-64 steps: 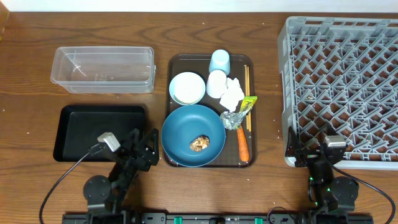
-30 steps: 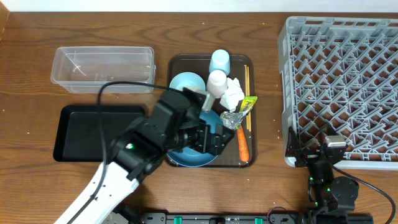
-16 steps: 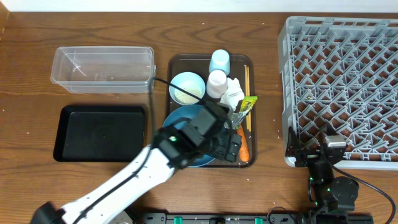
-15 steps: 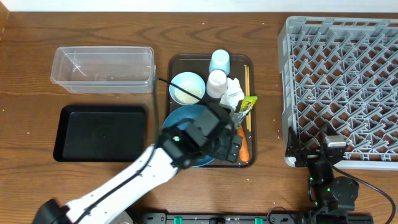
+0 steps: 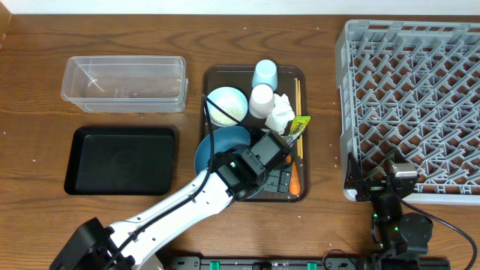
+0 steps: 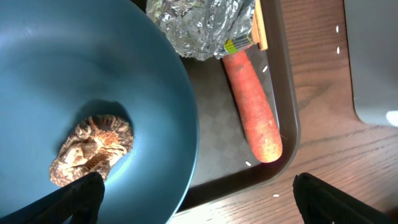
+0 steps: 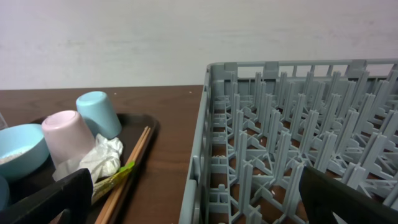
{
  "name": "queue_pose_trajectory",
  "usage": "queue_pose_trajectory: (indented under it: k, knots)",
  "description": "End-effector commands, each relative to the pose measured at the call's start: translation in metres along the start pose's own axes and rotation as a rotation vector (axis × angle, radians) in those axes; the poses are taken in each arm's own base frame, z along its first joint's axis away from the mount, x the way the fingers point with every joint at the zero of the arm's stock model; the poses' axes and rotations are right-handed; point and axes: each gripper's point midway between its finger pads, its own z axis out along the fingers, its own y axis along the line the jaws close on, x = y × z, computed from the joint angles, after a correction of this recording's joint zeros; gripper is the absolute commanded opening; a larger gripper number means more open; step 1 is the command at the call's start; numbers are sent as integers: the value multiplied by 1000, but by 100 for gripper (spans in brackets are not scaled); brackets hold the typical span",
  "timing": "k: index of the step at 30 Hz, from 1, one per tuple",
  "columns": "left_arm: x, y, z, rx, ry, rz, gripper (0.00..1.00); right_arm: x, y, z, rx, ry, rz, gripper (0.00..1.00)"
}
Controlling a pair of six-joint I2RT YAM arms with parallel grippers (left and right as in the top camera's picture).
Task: Sort waste into correct bins and load items into the dishwasher rack
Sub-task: 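Reach the left gripper to the blue plate rim and grasp it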
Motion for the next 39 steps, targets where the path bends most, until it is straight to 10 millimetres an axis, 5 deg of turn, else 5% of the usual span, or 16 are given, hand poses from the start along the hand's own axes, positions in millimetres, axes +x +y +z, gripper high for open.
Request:
queue_pose_trajectory:
  k: [1,4,13,23,39]
  knots:
    - [-12,-4,-2,-7,-36,12,98,0,-6,0,24,-4,-1,99]
    - [-12,-4,-2,-12,-34,140,98,0,-6,0,25,-4,-1,99]
    - [-23,8,1,-91,-89,144,98,0,-6,0,24,-4,-1,99]
    - [8,-12,41,-121,-15,235,98,0,-6,0,24,-4,-1,99]
    - [13,18,62,-268,10,219,88,0,-6,0,24,-3,-1,99]
